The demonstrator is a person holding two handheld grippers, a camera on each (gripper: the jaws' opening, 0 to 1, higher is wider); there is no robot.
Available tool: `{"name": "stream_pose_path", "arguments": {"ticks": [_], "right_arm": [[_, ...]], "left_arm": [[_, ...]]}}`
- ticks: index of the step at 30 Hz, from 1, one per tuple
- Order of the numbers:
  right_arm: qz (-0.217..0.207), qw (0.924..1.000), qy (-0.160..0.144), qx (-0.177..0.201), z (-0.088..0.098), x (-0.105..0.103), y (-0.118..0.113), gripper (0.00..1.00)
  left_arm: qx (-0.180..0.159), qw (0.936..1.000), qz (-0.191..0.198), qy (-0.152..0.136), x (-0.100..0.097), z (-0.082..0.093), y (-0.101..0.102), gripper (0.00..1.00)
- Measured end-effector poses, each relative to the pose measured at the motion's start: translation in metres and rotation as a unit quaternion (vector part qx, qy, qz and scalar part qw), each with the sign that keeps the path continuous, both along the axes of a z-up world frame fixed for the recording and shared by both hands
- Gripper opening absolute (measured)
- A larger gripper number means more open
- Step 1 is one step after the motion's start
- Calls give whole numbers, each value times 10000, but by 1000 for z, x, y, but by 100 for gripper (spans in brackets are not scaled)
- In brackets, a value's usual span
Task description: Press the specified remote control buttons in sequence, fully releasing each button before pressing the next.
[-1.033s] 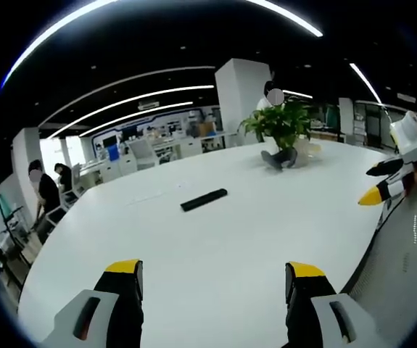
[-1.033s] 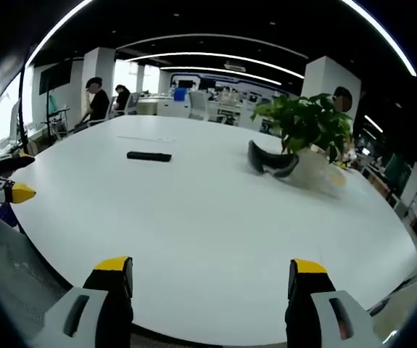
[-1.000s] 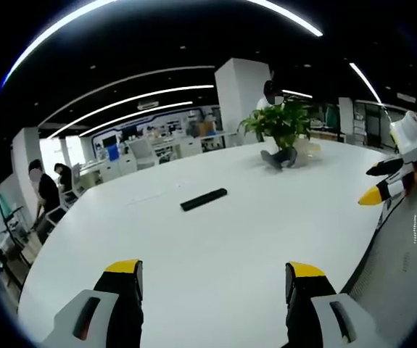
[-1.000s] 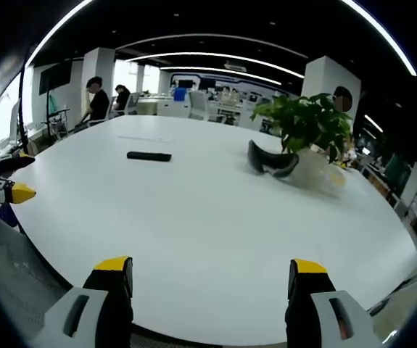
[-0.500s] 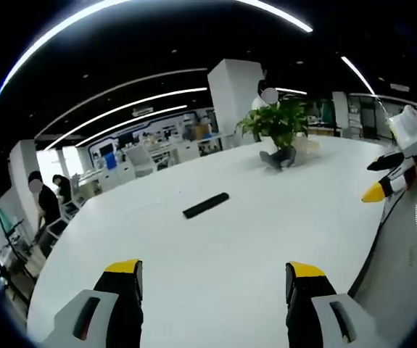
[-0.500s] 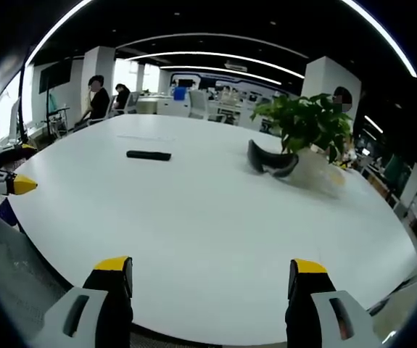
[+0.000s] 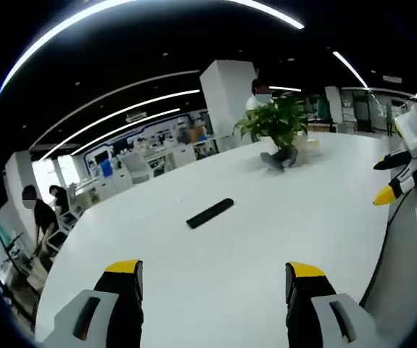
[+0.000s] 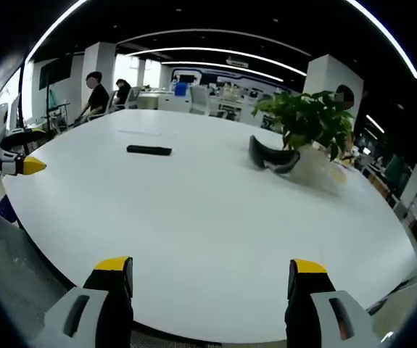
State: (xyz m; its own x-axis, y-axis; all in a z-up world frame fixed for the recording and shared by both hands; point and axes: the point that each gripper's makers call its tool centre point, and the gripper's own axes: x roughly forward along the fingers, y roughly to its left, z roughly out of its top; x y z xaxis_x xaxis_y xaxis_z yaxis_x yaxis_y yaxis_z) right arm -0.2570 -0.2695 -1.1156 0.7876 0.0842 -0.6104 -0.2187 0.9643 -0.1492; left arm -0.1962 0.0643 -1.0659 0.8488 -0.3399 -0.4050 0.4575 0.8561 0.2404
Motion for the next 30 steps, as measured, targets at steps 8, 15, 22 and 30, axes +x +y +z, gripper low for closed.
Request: {"name": "stream_pose_path", "arguments": {"ticks": [8, 15, 22, 30], "right_arm": [[-19, 10000, 51, -35, -2, 0, -1, 87], [1, 9999, 102, -62, -4, -1, -1, 87], [12, 9998, 174, -94, -6, -2, -1, 86], [-14, 9997, 224, -102, -7, -3, -2, 87]], "left_arm": [[39, 9997, -227, 16, 24, 0, -9, 83], [120, 9994, -320, 56, 54, 1, -13, 75], [275, 9984, -503, 14, 85, 6, -20, 76], [473, 9965, -687, -46, 117, 5, -26, 77]]}}
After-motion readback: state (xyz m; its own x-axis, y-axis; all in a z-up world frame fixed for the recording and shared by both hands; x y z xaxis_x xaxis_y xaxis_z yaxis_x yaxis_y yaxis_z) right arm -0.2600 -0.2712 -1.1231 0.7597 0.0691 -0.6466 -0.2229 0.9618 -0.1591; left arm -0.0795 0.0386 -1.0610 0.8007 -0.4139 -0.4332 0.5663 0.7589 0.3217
